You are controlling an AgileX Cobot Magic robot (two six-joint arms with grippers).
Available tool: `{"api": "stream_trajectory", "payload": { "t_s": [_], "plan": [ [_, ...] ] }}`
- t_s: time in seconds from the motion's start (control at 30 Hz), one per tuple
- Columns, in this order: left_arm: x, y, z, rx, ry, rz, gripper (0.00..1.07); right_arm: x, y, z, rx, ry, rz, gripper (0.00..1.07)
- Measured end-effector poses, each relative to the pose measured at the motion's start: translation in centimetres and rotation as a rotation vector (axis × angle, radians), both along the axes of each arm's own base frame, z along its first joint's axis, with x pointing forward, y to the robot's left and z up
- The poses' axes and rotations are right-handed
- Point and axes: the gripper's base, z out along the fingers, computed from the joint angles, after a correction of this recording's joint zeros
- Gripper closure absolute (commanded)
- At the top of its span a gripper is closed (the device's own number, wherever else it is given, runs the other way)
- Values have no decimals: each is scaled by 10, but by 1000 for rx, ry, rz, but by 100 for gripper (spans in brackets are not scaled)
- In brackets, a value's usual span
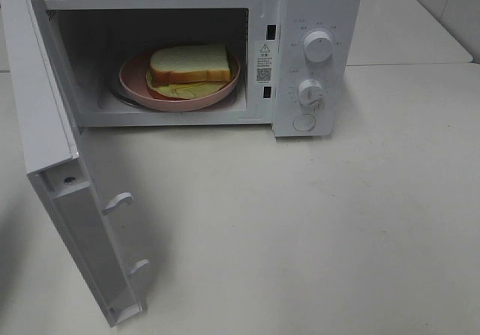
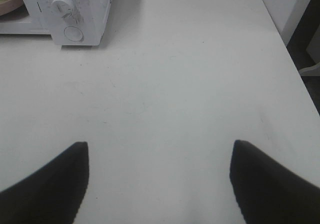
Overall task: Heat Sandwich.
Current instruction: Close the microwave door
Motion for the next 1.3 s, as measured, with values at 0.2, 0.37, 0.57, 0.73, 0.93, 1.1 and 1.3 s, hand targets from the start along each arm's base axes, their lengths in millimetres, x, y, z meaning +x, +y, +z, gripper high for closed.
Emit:
{"api": "stream_trajectory", "payload": {
  "t_s": [0.2, 0.37, 0.57, 0.73, 0.93, 1.1, 1.3],
  "plan": [
    [15, -4, -5, 78, -55, -62, 107, 0, 0, 0, 0, 0, 0, 32],
    [25, -8, -11, 100, -82, -114, 107, 0, 0, 0, 0, 0, 0, 32],
    [33, -15, -20, 56, -90, -177, 107, 0, 0, 0, 0, 0, 0, 32],
    [38, -23, -26, 30, -99, -265, 107, 0, 0, 0, 0, 0, 0, 32],
    [43, -31, -35, -14, -97, -354, 107, 0, 0, 0, 0, 0, 0, 32],
    [43, -34, -36, -37, -103, -372, 107, 0, 0, 0, 0, 0, 0, 32],
    [42, -45, -36, -46, -104, -420, 107, 0, 0, 0, 0, 0, 0, 32]
  ]
}}
